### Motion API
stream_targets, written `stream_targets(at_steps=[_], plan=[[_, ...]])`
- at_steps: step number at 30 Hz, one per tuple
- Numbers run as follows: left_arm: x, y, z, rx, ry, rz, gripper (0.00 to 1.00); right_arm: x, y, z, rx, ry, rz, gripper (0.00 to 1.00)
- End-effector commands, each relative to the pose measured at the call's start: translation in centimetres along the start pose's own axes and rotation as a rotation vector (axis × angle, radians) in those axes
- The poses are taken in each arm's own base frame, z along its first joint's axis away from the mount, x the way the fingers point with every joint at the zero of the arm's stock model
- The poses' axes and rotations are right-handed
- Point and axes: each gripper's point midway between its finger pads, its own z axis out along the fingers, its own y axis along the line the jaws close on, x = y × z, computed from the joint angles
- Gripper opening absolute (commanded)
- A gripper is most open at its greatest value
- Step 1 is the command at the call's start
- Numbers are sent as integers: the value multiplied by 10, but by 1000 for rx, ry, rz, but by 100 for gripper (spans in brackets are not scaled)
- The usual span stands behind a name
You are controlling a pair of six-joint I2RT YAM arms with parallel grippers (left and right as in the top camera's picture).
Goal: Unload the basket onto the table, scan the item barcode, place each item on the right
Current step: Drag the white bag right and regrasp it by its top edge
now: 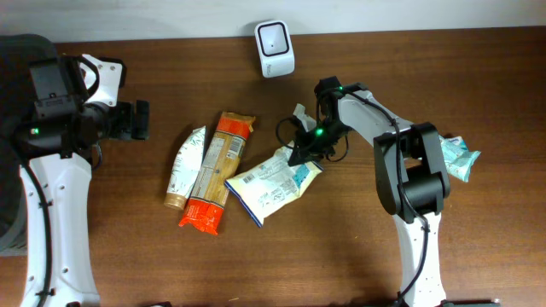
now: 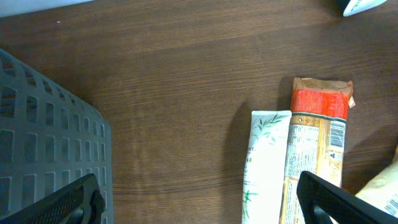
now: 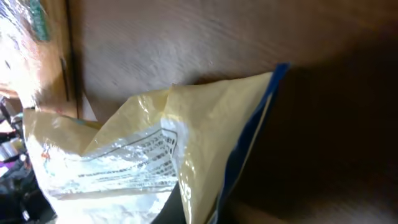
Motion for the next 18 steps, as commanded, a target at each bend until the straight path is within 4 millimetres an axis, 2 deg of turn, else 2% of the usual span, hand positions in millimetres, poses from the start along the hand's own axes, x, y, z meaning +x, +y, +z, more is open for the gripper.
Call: stream_targets(at_steps=[1,3,5,7,12,14,18], plan=[[-4,1,-8,-3,-23,11,99,6,-7,-26,2,-5,9,4],[-4,1,-8,-3,-23,11,99,3,18,-62,-64,-76,-40,4],[-4,1,-8,-3,-23,11,99,9,49,-102,-119,-149,-113,4],[-4,1,-8,-3,-24,11,99,21,80,-128,-152,-197,-193,4],[-4,1,-8,-3,-24,11,99,40,140,-181,-223,-327,-322,4],[-4,1,-8,-3,-24,11,99,43,149,-200,-256,-370,-295,4],[-4,1,-8,-3,-24,11,99,45,162,-222,-408,-419,-293,4]])
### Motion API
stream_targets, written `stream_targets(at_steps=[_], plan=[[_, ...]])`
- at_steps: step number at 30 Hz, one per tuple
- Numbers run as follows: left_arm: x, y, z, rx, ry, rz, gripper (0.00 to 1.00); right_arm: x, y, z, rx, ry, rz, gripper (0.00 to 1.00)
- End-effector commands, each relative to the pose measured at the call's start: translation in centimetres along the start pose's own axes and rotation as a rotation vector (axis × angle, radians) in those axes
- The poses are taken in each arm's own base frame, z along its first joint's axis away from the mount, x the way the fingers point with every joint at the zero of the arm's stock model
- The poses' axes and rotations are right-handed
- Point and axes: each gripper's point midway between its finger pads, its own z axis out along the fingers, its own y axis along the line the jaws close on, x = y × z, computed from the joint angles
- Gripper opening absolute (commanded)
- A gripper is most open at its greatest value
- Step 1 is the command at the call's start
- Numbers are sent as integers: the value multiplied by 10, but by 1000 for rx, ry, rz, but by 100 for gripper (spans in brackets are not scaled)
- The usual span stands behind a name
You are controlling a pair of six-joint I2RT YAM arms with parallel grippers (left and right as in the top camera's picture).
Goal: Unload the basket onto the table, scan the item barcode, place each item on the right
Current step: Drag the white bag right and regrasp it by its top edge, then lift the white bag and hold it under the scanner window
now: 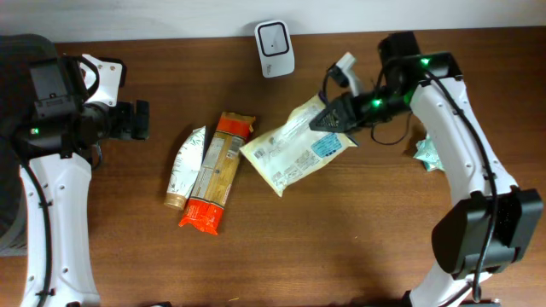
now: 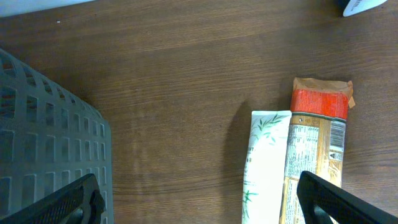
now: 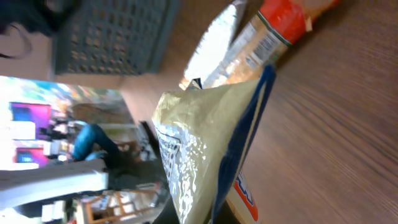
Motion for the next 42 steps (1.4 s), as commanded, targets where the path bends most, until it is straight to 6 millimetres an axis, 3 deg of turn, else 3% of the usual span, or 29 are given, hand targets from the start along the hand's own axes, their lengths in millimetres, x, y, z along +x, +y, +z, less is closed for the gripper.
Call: stream_targets(at_steps=[1,4,7,10,13,17,25,28,31,38,42], plan=[[-4,1,-8,-3,-24,11,99,-17,39,-29,-178,-109,-25,4],[-4,1,-8,-3,-24,11,99,-25,38,-50,-237,-169,45,4],[-4,1,-8,-3,-24,11,99,-31,20,-79,-225,-242,126,4],[-4,1,-8,-3,-24,11,99,-32,14,-90,-227,-272,138,4],[-4,1,-8,-3,-24,11,99,-32,10,-89,-188,-264,148,4],[-4,1,-8,-3,-24,11,99,-45,0,-82,136,-231,135,4],[-4,1,-8,-3,-24,11,99,-119,47,-105,1015,-454,-288,4],[-4,1,-8,-3,-24,11,99,-153,51,-101,1224,-532,-429,4],[-4,1,-8,-3,-24,11,99,-193,43,-96,1401,-587,-554,4],[-4,1,-8,-3,-24,11,99,-260,-25,-38,1651,-463,-865,4],[-4,1,-8,-3,-24,11,99,-276,-52,-15,1715,-429,-956,4]])
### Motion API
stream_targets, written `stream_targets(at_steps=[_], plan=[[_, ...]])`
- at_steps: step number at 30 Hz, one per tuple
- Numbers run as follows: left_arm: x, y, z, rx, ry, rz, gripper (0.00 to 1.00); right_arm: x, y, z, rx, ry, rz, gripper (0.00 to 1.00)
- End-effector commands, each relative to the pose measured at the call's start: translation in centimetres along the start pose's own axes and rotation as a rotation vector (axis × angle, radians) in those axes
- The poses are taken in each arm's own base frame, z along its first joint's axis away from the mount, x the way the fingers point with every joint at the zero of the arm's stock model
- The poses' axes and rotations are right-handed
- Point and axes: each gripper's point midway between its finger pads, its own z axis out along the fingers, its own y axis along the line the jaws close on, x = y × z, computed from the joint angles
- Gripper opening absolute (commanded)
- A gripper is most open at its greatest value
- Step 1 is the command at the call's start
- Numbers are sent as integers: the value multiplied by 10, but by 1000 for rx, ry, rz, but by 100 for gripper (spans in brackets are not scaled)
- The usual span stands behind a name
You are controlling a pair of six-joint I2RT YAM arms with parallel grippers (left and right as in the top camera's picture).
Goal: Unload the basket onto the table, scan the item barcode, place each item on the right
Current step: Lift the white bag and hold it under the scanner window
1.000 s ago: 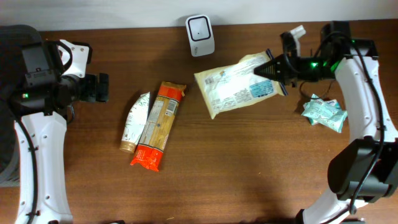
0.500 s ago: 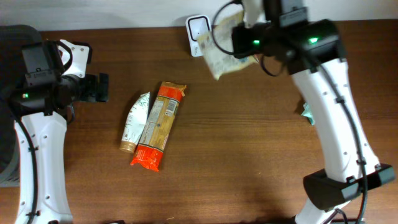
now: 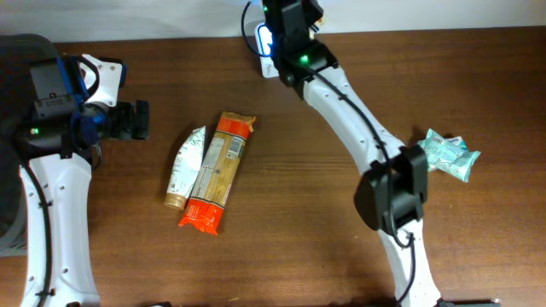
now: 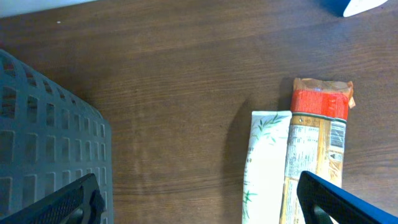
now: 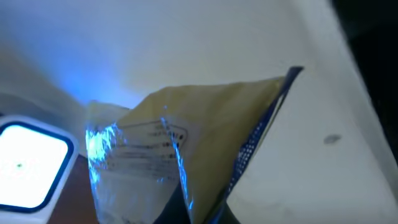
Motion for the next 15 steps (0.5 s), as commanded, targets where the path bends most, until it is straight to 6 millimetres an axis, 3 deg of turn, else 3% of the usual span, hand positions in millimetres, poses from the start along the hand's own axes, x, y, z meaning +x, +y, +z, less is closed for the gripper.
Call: stream_targets(at_steps=[1,6,10,15], plan=[[-4,1,-8,-3,-23,11,99,-7,-7,1,58,-8,-69,4],[-4,1,-8,-3,-23,11,99,-10,-7,3,76,-25,-53,4],[-4,1,-8,-3,-23,11,99,-2,12,0,20,15,-107,4],[-4,1,-8,-3,-23,11,99,1,10,0,33,32,-104,4]])
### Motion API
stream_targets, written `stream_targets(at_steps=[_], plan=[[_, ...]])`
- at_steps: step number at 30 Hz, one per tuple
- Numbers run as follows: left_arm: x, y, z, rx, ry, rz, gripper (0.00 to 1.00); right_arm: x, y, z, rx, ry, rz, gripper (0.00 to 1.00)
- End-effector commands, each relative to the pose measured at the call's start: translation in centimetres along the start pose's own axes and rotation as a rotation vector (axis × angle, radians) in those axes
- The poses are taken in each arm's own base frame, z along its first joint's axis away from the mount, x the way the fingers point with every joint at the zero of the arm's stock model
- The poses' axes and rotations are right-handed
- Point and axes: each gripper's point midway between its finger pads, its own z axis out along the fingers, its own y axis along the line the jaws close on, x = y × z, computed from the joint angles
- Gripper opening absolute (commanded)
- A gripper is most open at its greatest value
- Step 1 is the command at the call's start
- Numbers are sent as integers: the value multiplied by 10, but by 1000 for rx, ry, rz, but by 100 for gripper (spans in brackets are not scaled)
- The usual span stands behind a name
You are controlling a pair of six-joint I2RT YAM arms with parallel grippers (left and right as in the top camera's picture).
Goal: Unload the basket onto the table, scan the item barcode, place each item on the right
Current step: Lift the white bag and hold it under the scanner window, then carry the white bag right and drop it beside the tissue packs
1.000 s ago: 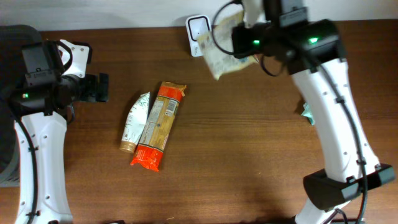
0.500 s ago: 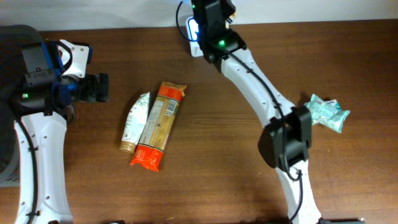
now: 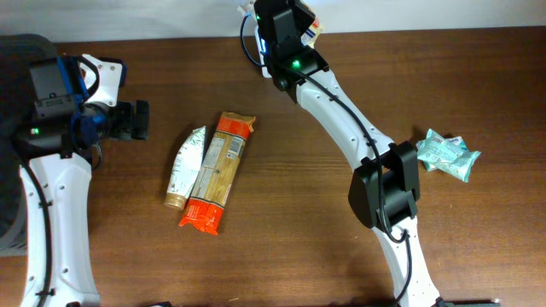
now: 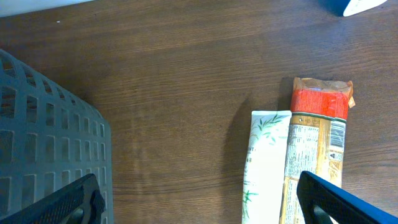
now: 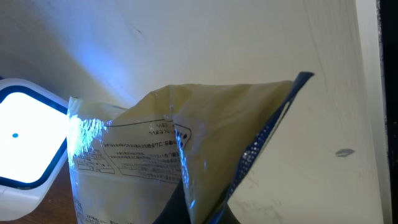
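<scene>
A yellow bag with a blue edge and printed label fills the right wrist view, with my right gripper shut on its lower part. The white scanner glows blue at its rim just left of the bag, against the white back wall. In the overhead view my right arm reaches to the table's back edge and covers the scanner; only a corner of the bag shows. My left gripper is open at the left, apart from everything, with its fingers wide above bare wood.
A white tube and an orange pasta packet lie side by side left of centre. At the right edge lies a teal packet. A grey basket stands at the far left.
The right gripper, still holding the bag, has shifted slightly at the back wall. More of the scanner's lit face shows beside the bag, and less blue light falls on the bag. The left arm is unmoved.
The right gripper was first on the yellow bag lying on the table beside the pasta packet. Then it held the bag in the air right of centre. Later the bag was at the scanner, lit blue, and it is still held there now.
</scene>
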Motion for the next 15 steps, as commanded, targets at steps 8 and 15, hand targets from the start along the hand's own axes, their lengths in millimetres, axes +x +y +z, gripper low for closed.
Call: stream_targets(at_steps=[8,15], plan=[[-4,1,-8,-3,-24,11,99,-6,-18,-1,91,2,63,4],[-4,1,-8,-3,-24,11,99,-2,-9,7,110,9,72,4]])
